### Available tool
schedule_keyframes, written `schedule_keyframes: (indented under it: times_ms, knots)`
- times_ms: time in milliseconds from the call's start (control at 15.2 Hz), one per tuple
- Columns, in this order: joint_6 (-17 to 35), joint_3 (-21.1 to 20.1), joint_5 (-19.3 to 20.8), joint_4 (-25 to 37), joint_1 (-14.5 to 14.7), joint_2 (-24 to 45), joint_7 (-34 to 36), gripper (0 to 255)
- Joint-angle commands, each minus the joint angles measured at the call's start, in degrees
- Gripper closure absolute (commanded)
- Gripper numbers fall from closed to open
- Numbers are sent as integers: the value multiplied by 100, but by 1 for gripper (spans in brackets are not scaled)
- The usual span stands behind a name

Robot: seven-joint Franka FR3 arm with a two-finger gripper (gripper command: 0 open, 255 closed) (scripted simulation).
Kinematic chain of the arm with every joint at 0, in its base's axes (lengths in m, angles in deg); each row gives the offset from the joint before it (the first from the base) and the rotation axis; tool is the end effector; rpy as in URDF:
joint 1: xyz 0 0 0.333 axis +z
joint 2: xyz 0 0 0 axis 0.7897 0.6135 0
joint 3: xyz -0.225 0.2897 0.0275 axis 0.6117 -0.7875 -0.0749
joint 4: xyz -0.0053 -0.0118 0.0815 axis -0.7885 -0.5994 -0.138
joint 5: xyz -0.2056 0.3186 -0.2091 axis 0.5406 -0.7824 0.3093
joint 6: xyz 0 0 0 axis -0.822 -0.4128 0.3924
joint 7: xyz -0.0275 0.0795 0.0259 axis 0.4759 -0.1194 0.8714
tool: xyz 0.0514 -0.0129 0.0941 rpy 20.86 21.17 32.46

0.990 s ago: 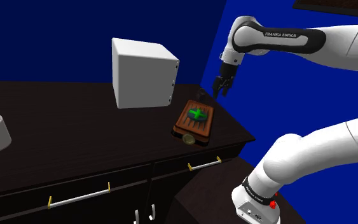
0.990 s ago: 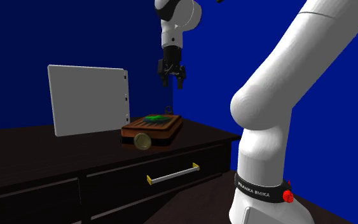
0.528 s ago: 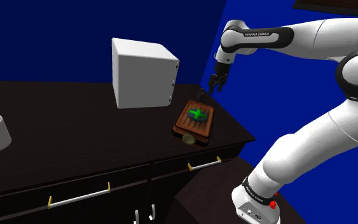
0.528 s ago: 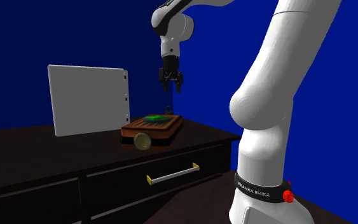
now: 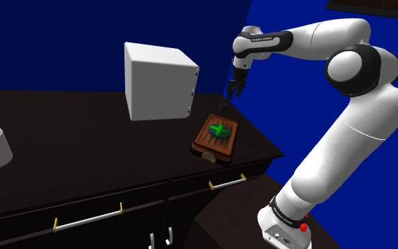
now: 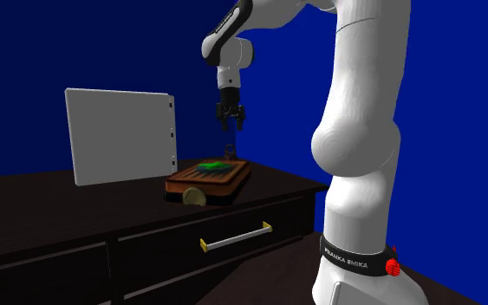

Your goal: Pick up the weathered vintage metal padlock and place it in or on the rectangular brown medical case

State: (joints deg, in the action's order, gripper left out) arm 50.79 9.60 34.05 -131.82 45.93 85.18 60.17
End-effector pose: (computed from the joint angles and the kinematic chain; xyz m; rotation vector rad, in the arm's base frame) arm 0.5333 -0.2377 0.5258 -3.1103 -0.0195 0.1695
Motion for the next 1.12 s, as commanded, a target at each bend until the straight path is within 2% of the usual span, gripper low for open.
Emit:
schedule_keyframes:
  times_ms: [0, 462, 528, 1056]
  knots:
    - [21, 80, -78, 467, -76, 487, -228, 0]
    - [-215, 183, -404, 2356, -474, 2137, -859, 0]
    - [-235, 179, -417, 2449, -499, 2209, -880, 0]
    - [344, 168, -426, 1883, -490, 2222, -890, 0]
